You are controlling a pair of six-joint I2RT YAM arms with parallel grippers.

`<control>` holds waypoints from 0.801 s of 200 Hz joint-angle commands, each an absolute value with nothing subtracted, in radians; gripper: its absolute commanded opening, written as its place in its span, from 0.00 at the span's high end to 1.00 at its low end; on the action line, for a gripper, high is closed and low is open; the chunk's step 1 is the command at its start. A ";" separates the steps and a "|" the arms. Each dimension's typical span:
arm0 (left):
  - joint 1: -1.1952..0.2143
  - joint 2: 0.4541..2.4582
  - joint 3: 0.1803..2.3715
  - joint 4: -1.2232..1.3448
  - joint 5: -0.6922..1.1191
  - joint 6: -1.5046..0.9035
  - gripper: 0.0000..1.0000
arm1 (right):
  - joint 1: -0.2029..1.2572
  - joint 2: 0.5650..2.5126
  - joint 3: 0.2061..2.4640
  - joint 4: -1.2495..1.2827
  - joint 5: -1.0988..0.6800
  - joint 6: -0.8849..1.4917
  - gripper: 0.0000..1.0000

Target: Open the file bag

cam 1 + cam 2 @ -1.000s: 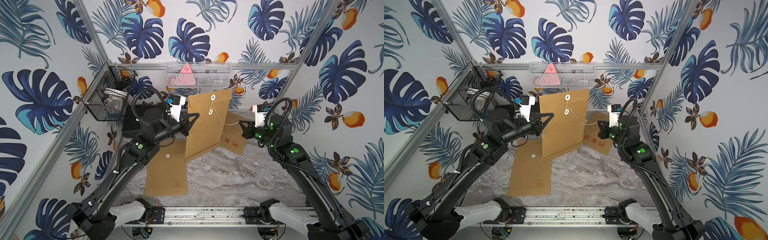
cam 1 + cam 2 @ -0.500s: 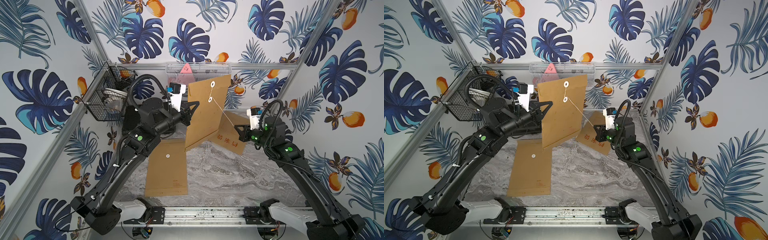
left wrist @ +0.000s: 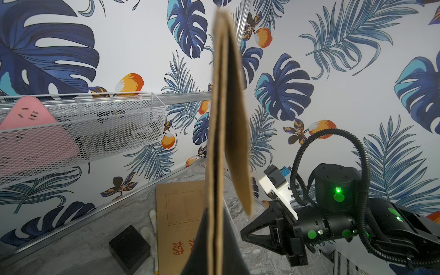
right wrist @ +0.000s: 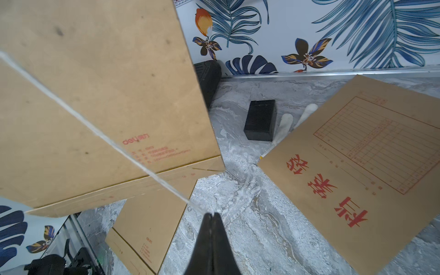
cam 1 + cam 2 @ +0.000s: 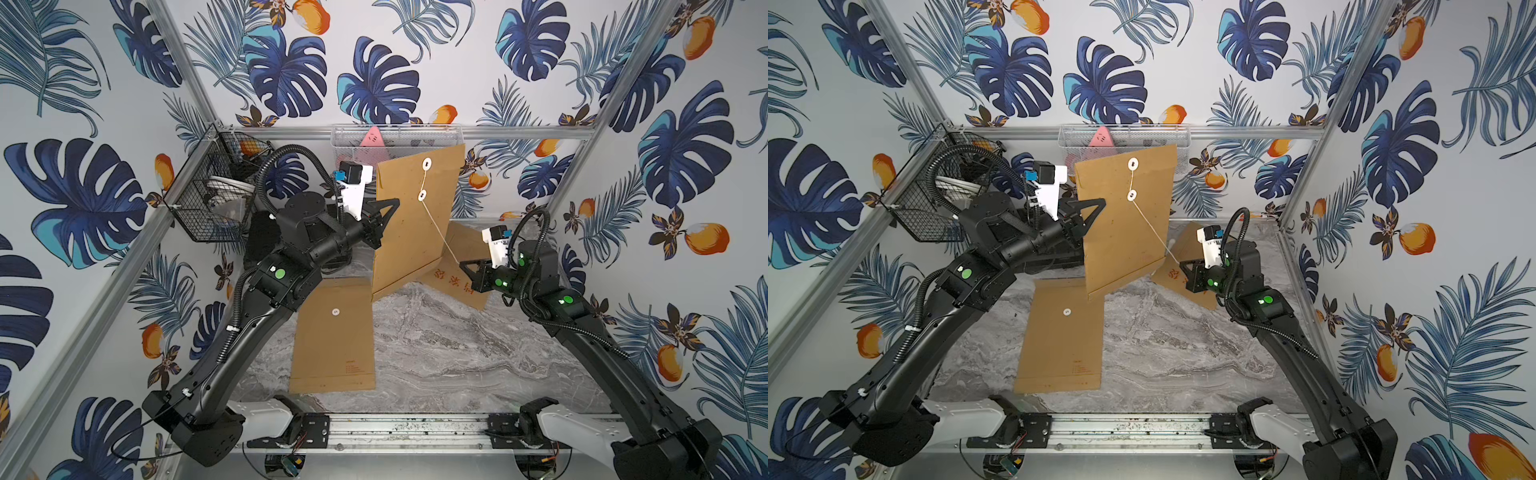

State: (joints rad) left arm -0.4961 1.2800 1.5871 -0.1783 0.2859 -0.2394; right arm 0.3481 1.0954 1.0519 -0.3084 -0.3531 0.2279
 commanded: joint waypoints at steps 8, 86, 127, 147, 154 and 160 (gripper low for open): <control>-0.497 1.275 1.557 -0.102 0.225 -0.226 1.00 | 0.378 1.098 1.052 -0.236 -0.399 0.239 1.00; -0.644 1.283 1.475 -0.055 -0.230 -0.132 1.00 | 0.563 1.156 1.088 -0.129 -0.391 0.256 1.00; -0.657 1.295 1.455 -0.016 -0.357 -0.147 1.00 | 0.645 1.186 1.110 -0.087 -0.461 0.210 1.00; -0.658 1.304 1.446 -0.002 -0.391 -0.149 1.00 | 0.681 1.198 1.119 -0.082 -0.508 0.175 1.00; -0.659 1.307 1.445 0.000 -0.399 -0.149 1.00 | 0.691 1.204 1.123 -0.086 -0.522 0.162 1.00; -0.658 1.311 1.445 -0.001 -0.405 -0.149 1.00 | 0.700 1.207 1.127 -0.093 -0.532 0.151 1.00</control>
